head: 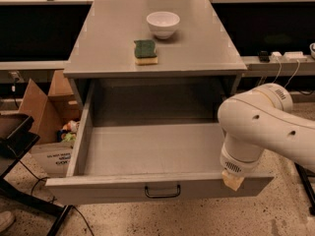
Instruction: Open top drawer
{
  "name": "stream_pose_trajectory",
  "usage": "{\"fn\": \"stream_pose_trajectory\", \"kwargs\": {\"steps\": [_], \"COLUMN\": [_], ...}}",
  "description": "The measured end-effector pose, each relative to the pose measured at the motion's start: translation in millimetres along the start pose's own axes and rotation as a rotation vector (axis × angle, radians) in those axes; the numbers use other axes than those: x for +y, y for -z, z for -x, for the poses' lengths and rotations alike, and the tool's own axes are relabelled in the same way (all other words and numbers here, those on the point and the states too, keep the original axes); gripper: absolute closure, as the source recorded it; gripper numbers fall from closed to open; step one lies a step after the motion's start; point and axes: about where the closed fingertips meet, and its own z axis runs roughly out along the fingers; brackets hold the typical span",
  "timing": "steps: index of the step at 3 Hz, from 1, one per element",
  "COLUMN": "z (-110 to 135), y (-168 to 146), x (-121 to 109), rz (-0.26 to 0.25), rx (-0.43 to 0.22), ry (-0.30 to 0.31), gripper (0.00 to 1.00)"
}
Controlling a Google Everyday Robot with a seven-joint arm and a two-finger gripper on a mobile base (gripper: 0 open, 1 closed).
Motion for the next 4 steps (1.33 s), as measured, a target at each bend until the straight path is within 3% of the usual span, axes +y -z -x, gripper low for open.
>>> {"fn": "stream_pose_trajectory", "kwargs": {"steps": [3, 4], "z": [-0.2, 1.3], "y": [2.0, 34.8], "x": [0.0, 2.4], "rz": [0.000, -0.024], "rx": [0.000, 0.004], "ry": [0.000, 0.039], "gripper": [0.04, 0.00]}}
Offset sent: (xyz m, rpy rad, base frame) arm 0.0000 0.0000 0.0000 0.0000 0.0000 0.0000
